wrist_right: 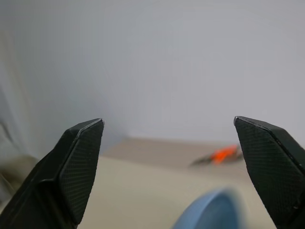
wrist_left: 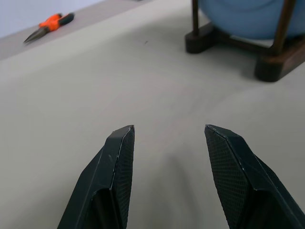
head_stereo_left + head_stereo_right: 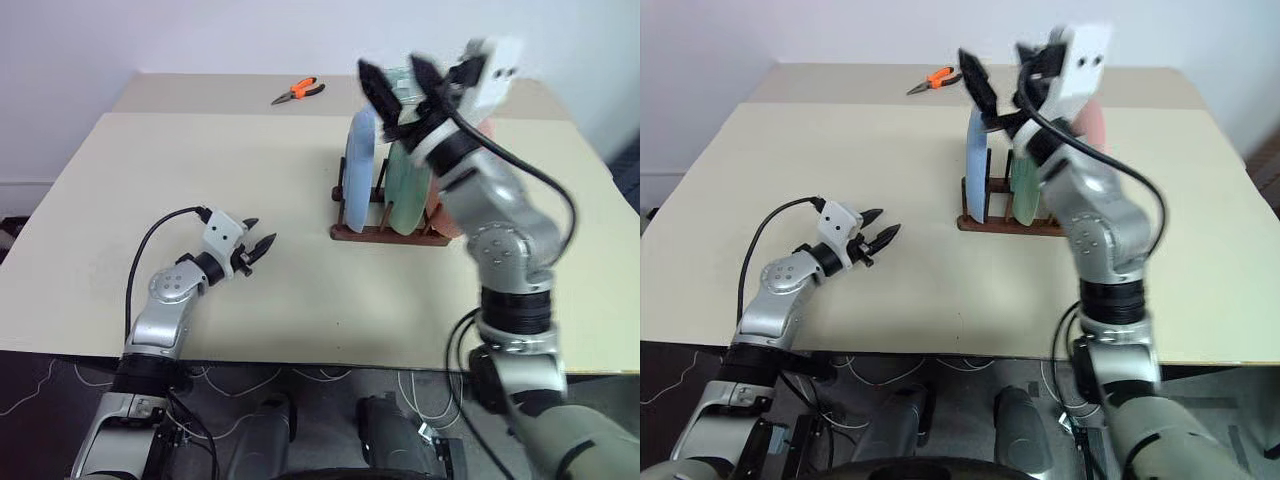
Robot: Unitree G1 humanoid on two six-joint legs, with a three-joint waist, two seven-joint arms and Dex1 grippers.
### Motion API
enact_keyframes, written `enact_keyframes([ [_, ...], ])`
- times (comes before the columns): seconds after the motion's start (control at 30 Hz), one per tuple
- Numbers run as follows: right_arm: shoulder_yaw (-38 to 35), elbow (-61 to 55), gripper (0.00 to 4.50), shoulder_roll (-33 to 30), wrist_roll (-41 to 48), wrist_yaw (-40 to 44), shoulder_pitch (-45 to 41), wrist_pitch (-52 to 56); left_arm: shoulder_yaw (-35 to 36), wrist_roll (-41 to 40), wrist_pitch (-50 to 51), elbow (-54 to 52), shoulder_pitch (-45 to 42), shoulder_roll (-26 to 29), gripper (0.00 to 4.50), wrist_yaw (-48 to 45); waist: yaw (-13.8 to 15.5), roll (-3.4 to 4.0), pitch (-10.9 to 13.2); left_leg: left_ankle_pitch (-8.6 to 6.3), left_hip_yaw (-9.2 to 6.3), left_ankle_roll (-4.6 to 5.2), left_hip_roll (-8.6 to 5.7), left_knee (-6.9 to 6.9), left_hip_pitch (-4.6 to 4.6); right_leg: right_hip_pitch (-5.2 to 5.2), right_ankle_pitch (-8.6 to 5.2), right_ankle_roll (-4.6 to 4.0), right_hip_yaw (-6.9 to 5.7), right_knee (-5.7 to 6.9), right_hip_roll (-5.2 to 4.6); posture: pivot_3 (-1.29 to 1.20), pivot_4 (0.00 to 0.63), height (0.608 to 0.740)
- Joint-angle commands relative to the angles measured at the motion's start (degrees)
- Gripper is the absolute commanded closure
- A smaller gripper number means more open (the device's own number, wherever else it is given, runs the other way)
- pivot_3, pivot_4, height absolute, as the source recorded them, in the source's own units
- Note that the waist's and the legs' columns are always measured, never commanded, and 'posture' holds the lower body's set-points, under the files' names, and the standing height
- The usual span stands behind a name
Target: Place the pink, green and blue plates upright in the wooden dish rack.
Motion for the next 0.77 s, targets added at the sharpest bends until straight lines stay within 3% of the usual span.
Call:
enact_keyframes([
  [0.03, -10.04, -0.19, 0.04, -8.11, -3.05, 2.13, 2.02, -2.59, 2.98, 1.26, -1.87, 1.30, -0.42, 1.76, 2.12, 2.50, 0.07, -0.03, 0.00, 0.00, 0.00, 0.00, 0.00, 0.01, 0.00, 0.02, 0.00, 0.00, 0.00, -0.01, -0.01, 0.00, 0.150, 0.740],
  [0.13, -16.83, 5.47, 0.04, -15.90, -6.87, 3.54, 9.88, -2.59, 4.02, 2.64, -2.76, 4.57, -0.55, 3.31, 2.12, 4.33, 0.18, -0.14, -0.07, 0.00, 0.00, 0.00, -0.01, 0.01, 0.00, 0.07, -0.01, -0.01, -0.02, -0.04, -0.03, 0.00, 0.150, 0.740],
  [0.23, -17.30, 8.07, 0.04, -20.18, -9.19, 10.24, 21.30, -3.45, 4.76, 2.83, -3.89, 6.18, -0.42, 4.28, 2.12, 4.85, -0.05, -0.14, -0.06, -0.01, 0.05, 0.01, -0.02, -0.01, 0.01, 0.07, -0.01, -0.01, -0.01, -0.05, -0.07, 0.00, 0.150, 0.740],
  [0.3, -16.22, 8.17, 0.04, -20.09, -10.23, 14.93, 29.43, -6.14, 5.16, 2.82, -4.55, 6.79, 0.16, 4.93, 2.12, 4.59, -0.31, -0.11, -0.06, -0.01, 0.11, 0.01, 0.01, -0.03, 0.03, 0.05, -0.01, -0.01, 0.02, -0.02, -0.07, 0.00, 0.150, 0.740],
  [0.4, -15.68, 8.08, 0.04, -18.79, -9.86, 18.50, 35.17, -7.15, 5.18, 2.89, -4.98, 6.35, 1.12, 5.47, 2.12, 4.06, -1.02, 0.10, 0.00, 0.00, 0.27, 0.02, 0.04, -0.01, 0.09, 0.01, -0.01, 0.00, 0.17, 0.04, -0.05, 0.00, 0.150, 0.740],
  [0.77, -13.50, 10.15, 0.04, -13.97, -12.00, 20.24, 35.36, -9.36, 4.91, 2.57, -1.62, 0.03, 4.13, 5.46, 2.12, 3.34, -1.26, 0.07, 0.00, -0.01, 0.27, 0.01, 0.03, 0.13, 0.10, 0.11, -0.01, 0.01, 0.18, 0.00, -0.08, 0.00, 0.150, 0.740],
])
